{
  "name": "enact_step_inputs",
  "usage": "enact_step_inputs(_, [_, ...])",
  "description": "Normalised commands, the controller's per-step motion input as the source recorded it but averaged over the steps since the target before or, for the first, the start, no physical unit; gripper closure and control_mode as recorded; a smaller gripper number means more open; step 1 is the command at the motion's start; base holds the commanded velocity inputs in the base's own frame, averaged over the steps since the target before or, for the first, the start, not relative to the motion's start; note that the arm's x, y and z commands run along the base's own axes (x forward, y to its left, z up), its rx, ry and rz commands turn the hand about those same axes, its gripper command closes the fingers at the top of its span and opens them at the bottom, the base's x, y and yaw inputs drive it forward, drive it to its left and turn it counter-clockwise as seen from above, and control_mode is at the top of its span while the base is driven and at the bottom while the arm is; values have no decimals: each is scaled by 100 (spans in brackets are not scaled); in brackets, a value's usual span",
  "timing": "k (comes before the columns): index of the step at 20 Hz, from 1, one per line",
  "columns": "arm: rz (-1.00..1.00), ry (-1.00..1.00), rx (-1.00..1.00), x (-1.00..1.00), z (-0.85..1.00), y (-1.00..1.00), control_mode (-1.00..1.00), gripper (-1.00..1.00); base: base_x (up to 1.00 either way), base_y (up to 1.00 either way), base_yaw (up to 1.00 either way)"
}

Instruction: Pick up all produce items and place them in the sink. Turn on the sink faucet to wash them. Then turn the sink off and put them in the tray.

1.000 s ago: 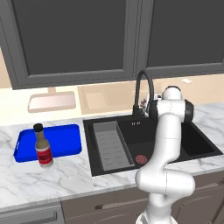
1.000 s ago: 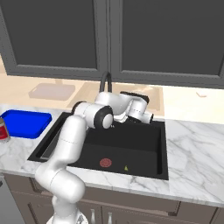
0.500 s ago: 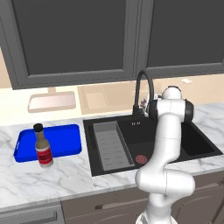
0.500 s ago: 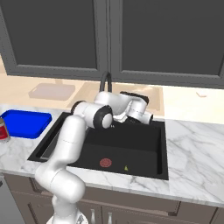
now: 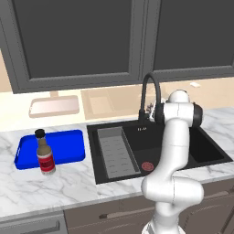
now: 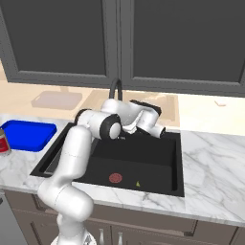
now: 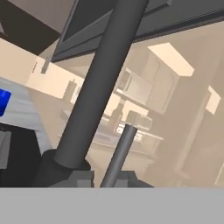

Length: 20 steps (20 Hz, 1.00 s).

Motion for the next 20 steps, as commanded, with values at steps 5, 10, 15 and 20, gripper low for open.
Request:
enact_step_inputs(5, [-12,0,1,6,0,-19,-100,100,0,0,0])
enact_step_inputs(10, [-10,1,3,0,-5,-17,-100,100,0,0,0])
enact_step_inputs(15, [-5,5,8,6,-5,-42,-100,100,0,0,0])
enact_step_inputs(20, [-3,10,13,13,-5,-65,-100,100,0,0,0])
